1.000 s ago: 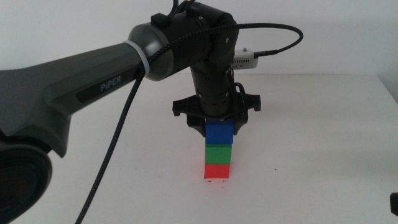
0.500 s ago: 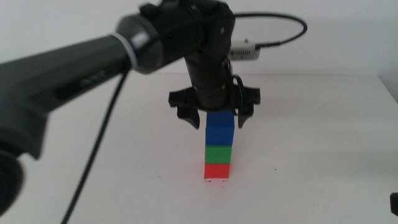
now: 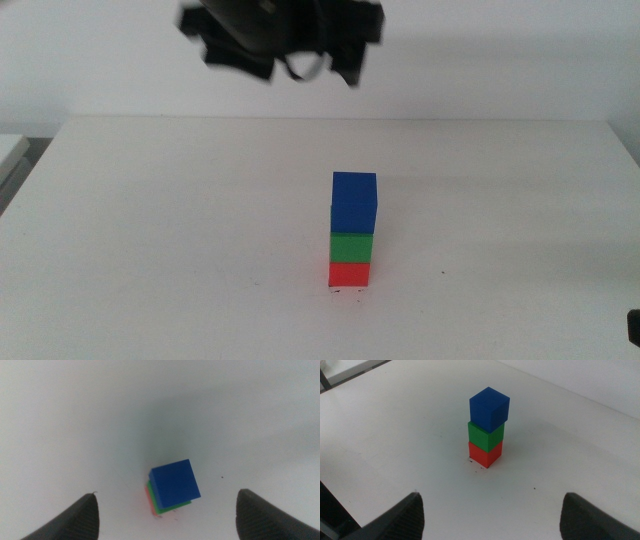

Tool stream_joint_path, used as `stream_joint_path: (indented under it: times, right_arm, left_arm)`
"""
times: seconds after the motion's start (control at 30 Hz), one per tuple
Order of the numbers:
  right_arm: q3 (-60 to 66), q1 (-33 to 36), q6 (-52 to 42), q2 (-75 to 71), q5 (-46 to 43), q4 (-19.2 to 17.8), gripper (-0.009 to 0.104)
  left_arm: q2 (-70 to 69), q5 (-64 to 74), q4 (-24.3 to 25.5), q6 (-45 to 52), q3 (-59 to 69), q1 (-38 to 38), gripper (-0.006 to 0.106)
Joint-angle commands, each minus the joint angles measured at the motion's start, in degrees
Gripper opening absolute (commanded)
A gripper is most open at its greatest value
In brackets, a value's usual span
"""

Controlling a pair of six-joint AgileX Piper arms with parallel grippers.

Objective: Stack red cubes first, then green, then blue cubes in a specific spot.

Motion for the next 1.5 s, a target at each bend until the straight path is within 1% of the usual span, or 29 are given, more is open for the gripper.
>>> stream_joint_path:
  times: [0.0,0.13,0.2,0.3,0.37,0.4,0.47,0.5,0.53,0.6,0.63,0.7,0.8,0.87,0.9,1.17,1.47]
  right_arm:
    - [0.2,0.1,-0.4,-0.2,-0.4,-0.2,0.09]
    - [0.2,0.1,-0.4,-0.2,-0.4,-0.2,0.09]
    - [0.2,0.1,-0.4,-0.2,-0.4,-0.2,0.09]
    - [0.2,0.1,-0.4,-0.2,-0.4,-0.2,0.09]
    - [0.2,0.1,-0.4,-0.2,-0.4,-0.2,0.09]
    - [0.2,0.1,-0.4,-0.2,-0.4,-0.2,0.09]
    - [0.2,0.1,-0.4,-0.2,-0.4,-0.2,0.09]
    - [0.2,0.1,-0.4,-0.2,-0.4,-0.3,0.09]
    - [0.2,0.1,-0.4,-0.3,-0.4,-0.4,0.09]
    - [0.2,0.1,-0.4,-0.3,-0.4,-0.4,0.09]
    - [0.2,0.1,-0.4,-0.2,-0.4,-0.4,0.09]
    - [0.2,0.1,-0.4,-0.2,-0.4,-0.4,0.09]
    - [0.2,0.1,-0.4,-0.2,-0.4,-0.4,0.09]
    - [0.2,0.1,-0.4,-0.2,-0.4,-0.4,0.09]
    - [0.2,0.1,-0.4,-0.2,-0.4,-0.4,0.09]
    - [0.2,0.1,-0.4,-0.2,-0.4,-0.4,0.09]
    - [0.2,0.1,-0.4,-0.2,-0.4,-0.4,0.09]
  left_arm:
    - [-4.9,-0.3,0.4,8.6,-0.1,0.0,0.094]
    - [-9.8,-0.3,2.4,15.4,0.6,0.1,0.094]
    - [-12.9,-0.3,2.6,18.7,2.4,1.6,0.094]
    - [-18.4,-0.3,-0.3,21.9,6.3,5.7,0.094]
    - [-22.6,-0.3,-1.7,23.9,9.6,10.0,0.094]
    - [-25.1,-0.3,-3.3,25.4,11.7,13.3,0.094]
    - [-30.1,-0.3,-10.3,32.4,16.5,20.6,0.094]
    - [-33.1,-2.4,-14.8,37.0,19.4,24.9,0.094]
    - [-36.0,-4.5,-18.2,40.1,22.5,28.9,0.094]
    - [-40.8,-7.5,-20.3,40.8,27.5,34.1,0.094]
    - [-42.8,-8.9,-19.9,39.9,29.8,35.5,0.094]
    - [-45.8,-11.4,-18.1,37.3,33.1,36.6,0.094]
    - [-49.2,-13.3,-19.4,34.0,36.7,37.1,0.094]
    - [-51.4,-12.9,-21.1,34.1,37.9,37.3,0.094]
    - [-53.7,-12.5,-23.3,34.1,38.3,37.3,0.094]
    - [-59.8,-12.7,-23.2,34.3,38.2,37.3,0.094]
    - [-61.0,-12.7,-23.2,34.3,38.2,37.3,0.094]
